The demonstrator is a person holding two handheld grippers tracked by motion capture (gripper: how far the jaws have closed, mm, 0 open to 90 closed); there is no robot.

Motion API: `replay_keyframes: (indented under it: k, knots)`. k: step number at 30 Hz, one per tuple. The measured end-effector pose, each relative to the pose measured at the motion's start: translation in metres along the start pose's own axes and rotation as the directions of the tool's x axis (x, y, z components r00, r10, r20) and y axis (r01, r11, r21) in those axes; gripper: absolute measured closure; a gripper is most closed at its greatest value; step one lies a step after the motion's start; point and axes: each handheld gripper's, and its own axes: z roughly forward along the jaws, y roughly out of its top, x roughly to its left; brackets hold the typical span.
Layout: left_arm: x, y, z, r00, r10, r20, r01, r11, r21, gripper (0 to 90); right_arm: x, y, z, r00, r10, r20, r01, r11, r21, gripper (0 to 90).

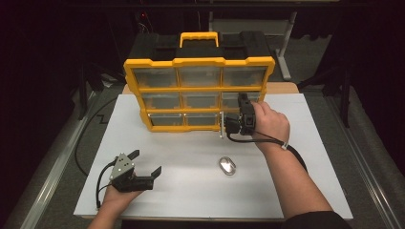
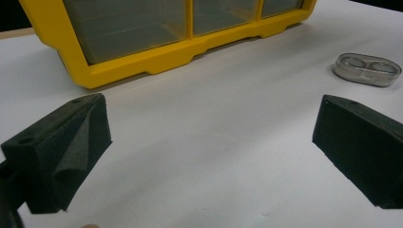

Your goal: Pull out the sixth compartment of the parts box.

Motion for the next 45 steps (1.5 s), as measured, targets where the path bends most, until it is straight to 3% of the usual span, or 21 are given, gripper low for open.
replay_keyframes:
  k: [8,11,13,19,21,22,28,30,31,33,34,35,36,38,40,41,45]
  knots:
    - [0.000,0.000,0.000,1.0000,0.007,-0.001,-0.007,1.0000,0.005,0.3,0.002,-0.002,-0.015,1.0000,0.007,-0.002,-0.007,1.000,-0.003,79.1]
    - [0.000,0.000,0.001,1.0000,0.005,-0.001,-0.005,1.0000,0.007,0.3,0.001,-0.003,-0.023,0.9998,-0.021,0.000,0.021,1.000,-0.011,79.0]
    - [0.000,0.000,0.001,1.0000,0.005,-0.001,-0.005,1.0000,0.006,0.3,0.002,-0.004,-0.026,1.0000,-0.004,-0.007,0.004,1.000,-0.009,79.0]
    - [0.001,0.000,0.001,1.0000,0.000,-0.002,0.000,1.0000,0.008,0.3,-0.001,-0.004,-0.027,0.9996,-0.006,-0.028,0.006,1.000,-0.006,77.8]
    - [0.001,0.000,0.001,1.0000,-0.001,-0.002,0.001,1.0000,0.006,0.3,-0.003,-0.003,-0.026,0.9989,0.007,-0.046,-0.007,1.000,-0.002,73.3]
    - [0.001,0.000,0.001,1.0000,0.002,-0.001,-0.002,1.0000,0.008,0.3,-0.003,-0.002,-0.025,0.9984,0.006,-0.057,-0.006,1.000,-0.006,64.6]
    - [0.001,0.000,0.000,1.0000,0.006,-0.003,-0.006,0.9999,0.008,0.3,-0.005,-0.004,-0.021,0.9955,0.031,-0.090,-0.030,0.999,0.015,50.4]
    - [0.001,0.000,0.000,1.0000,0.006,-0.003,-0.006,1.0000,0.007,0.3,-0.006,-0.006,-0.019,0.9947,0.036,-0.097,-0.033,0.999,0.026,50.6]
    - [0.002,0.000,0.000,1.0000,0.006,-0.003,-0.006,1.0000,0.007,0.3,-0.008,-0.008,-0.017,0.9955,0.010,-0.094,-0.008,1.000,0.018,51.9]
    - [0.002,0.000,0.000,1.0000,0.006,-0.003,-0.005,1.0000,0.007,0.3,-0.006,-0.011,-0.016,0.9939,0.046,-0.101,-0.043,0.999,0.027,55.9]
    - [0.002,0.000,0.001,1.0000,0.006,-0.002,-0.006,1.0000,0.007,0.3,-0.007,-0.011,-0.017,0.9931,0.034,-0.112,-0.030,0.999,0.038,59.2]
    - [0.002,0.000,0.001,1.0000,0.006,-0.002,-0.006,0.9999,0.008,0.3,-0.006,-0.013,-0.017,0.9953,0.031,-0.092,-0.029,0.999,0.026,67.7]
    - [0.002,0.000,0.001,1.0000,0.005,-0.001,-0.005,1.0000,0.008,0.3,-0.006,-0.013,-0.017,0.9953,0.031,-0.092,-0.029,0.999,0.026,67.7]
    - [0.002,0.000,0.001,1.0000,0.005,-0.001,-0.005,1.0000,0.008,0.3,-0.007,-0.014,-0.019,0.9953,0.051,-0.082,-0.049,0.998,0.026,76.2]
    - [0.002,0.000,0.001,1.0000,0.006,-0.002,-0.006,1.0000,0.006,0.3,-0.007,-0.013,-0.020,0.9963,0.038,-0.077,-0.036,0.999,0.025,76.6]
    - [0.002,0.000,0.000,1.0000,0.006,-0.002,-0.006,1.0000,0.006,0.3,-0.007,-0.013,-0.021,0.9980,0.001,-0.063,0.000,1.000,0.016,76.9]
    - [0.002,0.000,0.000,1.0000,0.002,-0.003,-0.002,1.0000,0.006,0.3,-0.005,-0.014,-0.027,0.9982,0.006,-0.060,-0.006,1.000,0.011,76.9]
